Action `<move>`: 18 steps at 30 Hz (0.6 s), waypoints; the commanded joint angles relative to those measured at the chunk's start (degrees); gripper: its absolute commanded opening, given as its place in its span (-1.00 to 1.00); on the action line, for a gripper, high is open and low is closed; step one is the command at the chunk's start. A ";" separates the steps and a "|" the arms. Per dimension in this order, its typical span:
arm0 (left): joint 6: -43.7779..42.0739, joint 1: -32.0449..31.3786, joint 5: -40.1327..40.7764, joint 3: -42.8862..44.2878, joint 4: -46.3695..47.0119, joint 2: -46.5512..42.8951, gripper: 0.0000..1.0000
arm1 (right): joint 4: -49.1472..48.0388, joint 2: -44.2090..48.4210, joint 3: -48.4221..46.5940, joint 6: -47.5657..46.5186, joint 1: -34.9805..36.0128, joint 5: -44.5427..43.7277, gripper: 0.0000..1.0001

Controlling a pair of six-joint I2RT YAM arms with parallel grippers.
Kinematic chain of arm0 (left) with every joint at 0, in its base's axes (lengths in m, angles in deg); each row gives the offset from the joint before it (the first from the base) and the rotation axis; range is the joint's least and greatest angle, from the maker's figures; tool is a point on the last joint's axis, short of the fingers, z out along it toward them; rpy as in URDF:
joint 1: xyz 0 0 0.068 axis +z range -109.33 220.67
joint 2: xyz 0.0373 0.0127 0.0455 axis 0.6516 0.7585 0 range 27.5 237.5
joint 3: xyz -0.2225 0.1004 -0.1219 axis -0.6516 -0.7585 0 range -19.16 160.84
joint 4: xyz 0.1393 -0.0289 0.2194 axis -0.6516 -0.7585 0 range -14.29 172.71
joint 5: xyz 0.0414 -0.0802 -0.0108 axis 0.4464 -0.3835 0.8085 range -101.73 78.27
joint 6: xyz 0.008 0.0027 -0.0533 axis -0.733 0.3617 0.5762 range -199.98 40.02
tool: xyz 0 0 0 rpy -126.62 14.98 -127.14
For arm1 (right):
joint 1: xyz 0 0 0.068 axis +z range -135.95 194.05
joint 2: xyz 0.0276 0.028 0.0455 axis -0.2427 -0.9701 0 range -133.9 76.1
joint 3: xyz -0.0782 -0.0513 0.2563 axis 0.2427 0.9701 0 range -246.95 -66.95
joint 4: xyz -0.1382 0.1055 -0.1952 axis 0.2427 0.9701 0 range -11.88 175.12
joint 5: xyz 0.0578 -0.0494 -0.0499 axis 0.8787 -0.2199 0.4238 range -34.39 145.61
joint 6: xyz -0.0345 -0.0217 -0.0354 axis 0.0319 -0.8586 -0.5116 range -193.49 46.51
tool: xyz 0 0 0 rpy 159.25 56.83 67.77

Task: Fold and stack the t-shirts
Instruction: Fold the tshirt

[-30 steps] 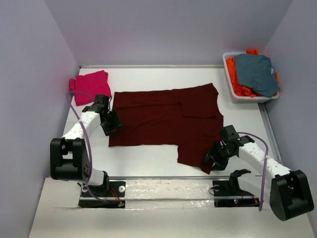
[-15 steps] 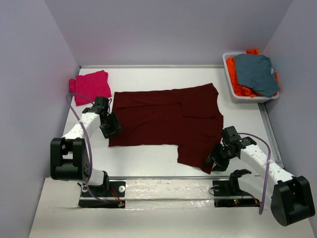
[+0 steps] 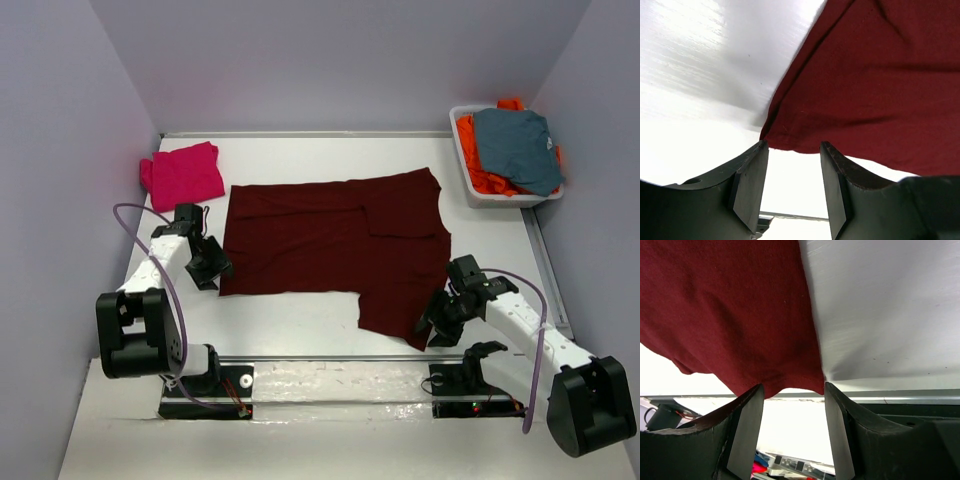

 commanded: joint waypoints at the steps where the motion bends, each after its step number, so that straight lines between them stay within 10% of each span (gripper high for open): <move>1: 0.35 0.62 -0.33 -1.98 -1.62 -2.01 0.15 | 1.13 0.71 0.27 -0.98 0.34 0.92 0.15; 18: 0.79 6.60 -7.53 -5.42 1.55 1.32 0.13 | 2.19 1.68 -0.52 -1.06 0.34 1.09 0.15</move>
